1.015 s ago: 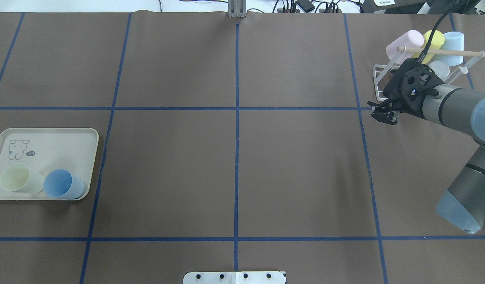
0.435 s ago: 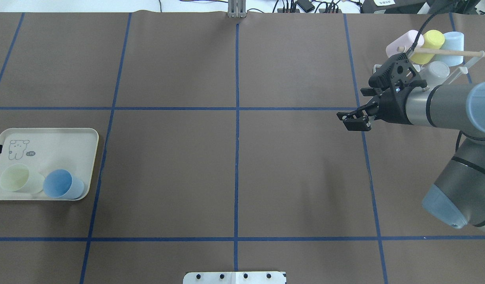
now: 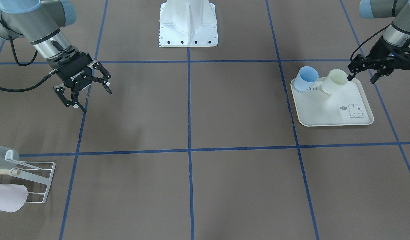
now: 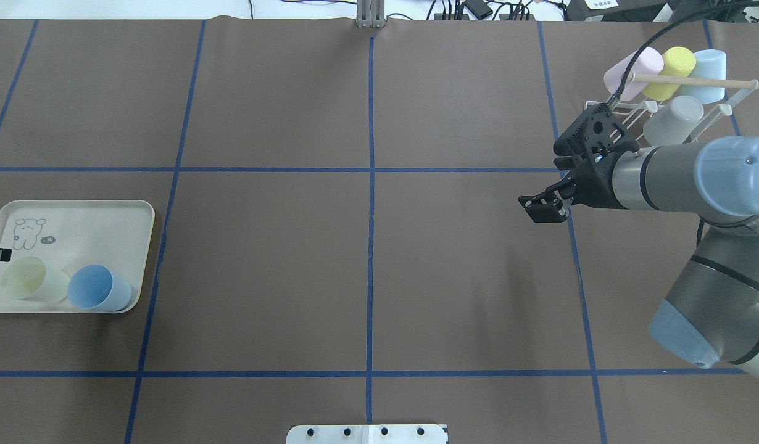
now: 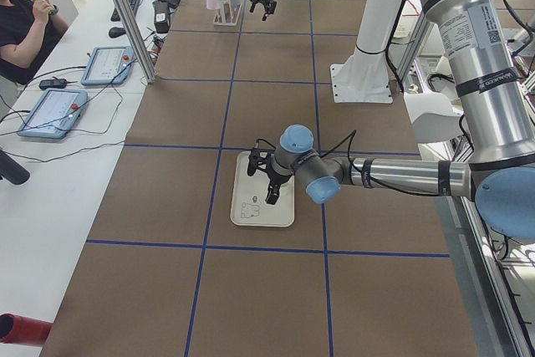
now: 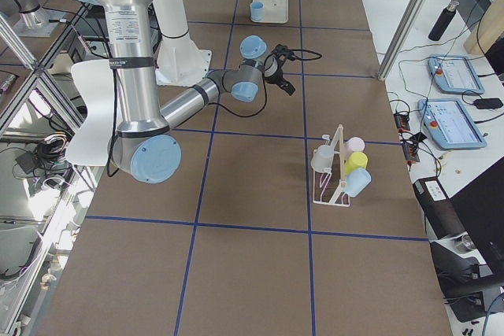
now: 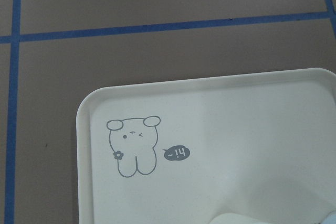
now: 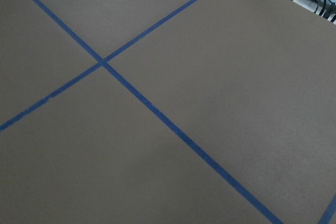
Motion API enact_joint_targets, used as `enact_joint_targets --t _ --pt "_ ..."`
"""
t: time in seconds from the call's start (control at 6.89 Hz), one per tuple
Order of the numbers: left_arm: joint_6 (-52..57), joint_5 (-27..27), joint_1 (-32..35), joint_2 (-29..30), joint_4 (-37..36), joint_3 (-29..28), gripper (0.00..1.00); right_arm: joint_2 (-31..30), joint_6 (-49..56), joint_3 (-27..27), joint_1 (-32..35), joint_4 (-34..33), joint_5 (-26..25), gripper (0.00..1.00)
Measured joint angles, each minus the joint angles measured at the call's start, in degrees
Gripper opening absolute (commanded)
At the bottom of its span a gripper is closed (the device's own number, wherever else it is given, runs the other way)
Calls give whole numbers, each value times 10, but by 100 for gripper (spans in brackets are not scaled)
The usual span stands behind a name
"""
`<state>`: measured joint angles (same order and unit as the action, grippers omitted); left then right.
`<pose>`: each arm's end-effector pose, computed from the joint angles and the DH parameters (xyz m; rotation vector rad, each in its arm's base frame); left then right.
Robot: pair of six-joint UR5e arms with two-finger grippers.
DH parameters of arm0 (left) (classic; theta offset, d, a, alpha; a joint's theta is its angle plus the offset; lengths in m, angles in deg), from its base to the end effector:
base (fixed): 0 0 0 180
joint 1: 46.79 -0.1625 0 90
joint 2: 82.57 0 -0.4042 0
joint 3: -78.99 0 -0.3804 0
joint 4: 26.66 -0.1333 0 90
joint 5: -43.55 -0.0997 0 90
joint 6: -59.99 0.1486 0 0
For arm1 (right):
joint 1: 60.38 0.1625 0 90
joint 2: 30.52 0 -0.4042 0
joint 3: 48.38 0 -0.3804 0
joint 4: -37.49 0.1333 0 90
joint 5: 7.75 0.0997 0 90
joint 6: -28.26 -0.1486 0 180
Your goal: Transfer IKEA cup to right arm and place on rack
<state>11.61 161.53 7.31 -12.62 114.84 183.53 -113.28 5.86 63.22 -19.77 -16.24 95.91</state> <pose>0.1852 -0.3643 0.5982 0.2729 0.8684 -0.0066 -0.3590 -0.4372 0.3503 0.8027 -0.8465 -0.5526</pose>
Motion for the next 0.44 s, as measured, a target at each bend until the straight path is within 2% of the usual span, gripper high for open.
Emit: enact_joint_targets --t 0.15,0.44 --pt "-10 0 -14 -1 9 -4 88 1 11 0 -3 -7 -1 99" --pt "-18 0 -35 -2 15 -5 39 2 35 0 -4 -10 -2 99"
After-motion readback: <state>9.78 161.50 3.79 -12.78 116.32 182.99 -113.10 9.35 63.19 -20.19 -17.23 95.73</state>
